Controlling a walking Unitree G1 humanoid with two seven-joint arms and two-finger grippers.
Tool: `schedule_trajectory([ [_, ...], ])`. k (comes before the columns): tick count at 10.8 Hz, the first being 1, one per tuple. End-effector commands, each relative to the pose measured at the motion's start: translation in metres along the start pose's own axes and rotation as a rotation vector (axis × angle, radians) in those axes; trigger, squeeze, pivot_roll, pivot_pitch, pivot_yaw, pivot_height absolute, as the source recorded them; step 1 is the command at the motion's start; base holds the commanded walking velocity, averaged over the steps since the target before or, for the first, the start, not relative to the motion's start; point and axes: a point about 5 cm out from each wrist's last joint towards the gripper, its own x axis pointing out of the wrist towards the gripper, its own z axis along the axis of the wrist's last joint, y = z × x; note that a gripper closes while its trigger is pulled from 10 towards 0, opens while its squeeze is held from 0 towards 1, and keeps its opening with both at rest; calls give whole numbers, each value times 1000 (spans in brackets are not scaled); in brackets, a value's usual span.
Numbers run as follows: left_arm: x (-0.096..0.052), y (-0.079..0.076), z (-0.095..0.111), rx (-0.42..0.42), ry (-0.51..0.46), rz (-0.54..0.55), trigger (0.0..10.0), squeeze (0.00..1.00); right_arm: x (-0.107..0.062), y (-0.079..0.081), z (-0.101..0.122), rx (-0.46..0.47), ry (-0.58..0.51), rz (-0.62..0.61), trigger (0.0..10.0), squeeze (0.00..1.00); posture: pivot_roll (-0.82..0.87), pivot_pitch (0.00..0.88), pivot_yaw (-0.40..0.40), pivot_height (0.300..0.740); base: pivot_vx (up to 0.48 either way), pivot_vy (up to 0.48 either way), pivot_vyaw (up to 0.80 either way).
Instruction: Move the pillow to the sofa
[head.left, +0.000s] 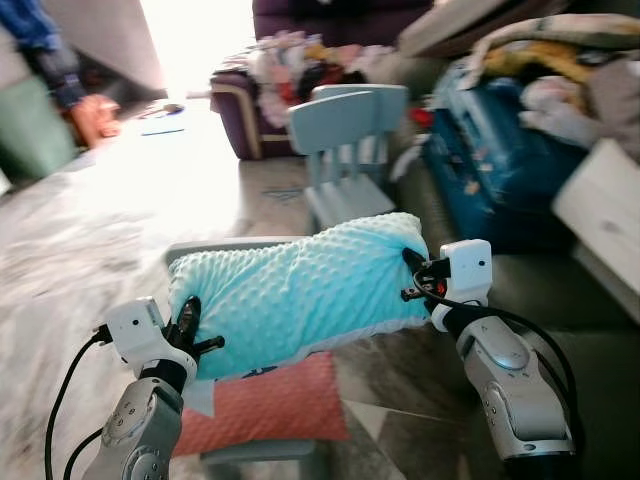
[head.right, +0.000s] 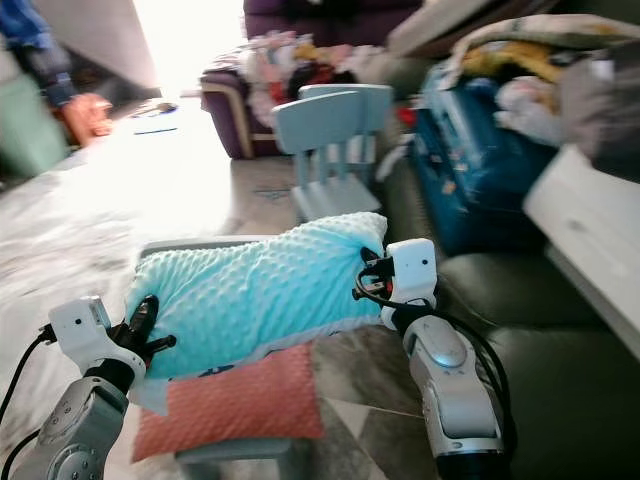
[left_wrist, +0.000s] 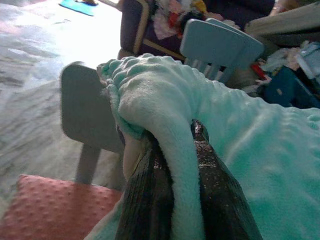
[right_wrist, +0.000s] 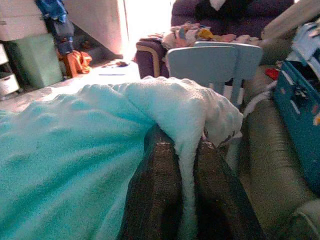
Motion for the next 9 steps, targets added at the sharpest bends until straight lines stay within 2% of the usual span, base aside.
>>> schedule_trajectory([
  [1, -1, 0, 6, -3, -21, 2, 10000, 0, 1, 2, 9, -6, -30, 5, 10000, 0, -197, 0, 70, 740, 0, 0, -775],
  [3, -2, -1, 5, -11, -19, 7, 10000, 0, 0, 1, 9, -5, -29, 9, 10000, 0, -197, 0, 63, 740, 0, 0, -775],
  [9, 0, -5, 4, -26, -21, -7, 10000, 0, 1, 0, 11, -20, -26, 18, 10000, 0, -209, 0, 54, 740, 0, 0, 0],
])
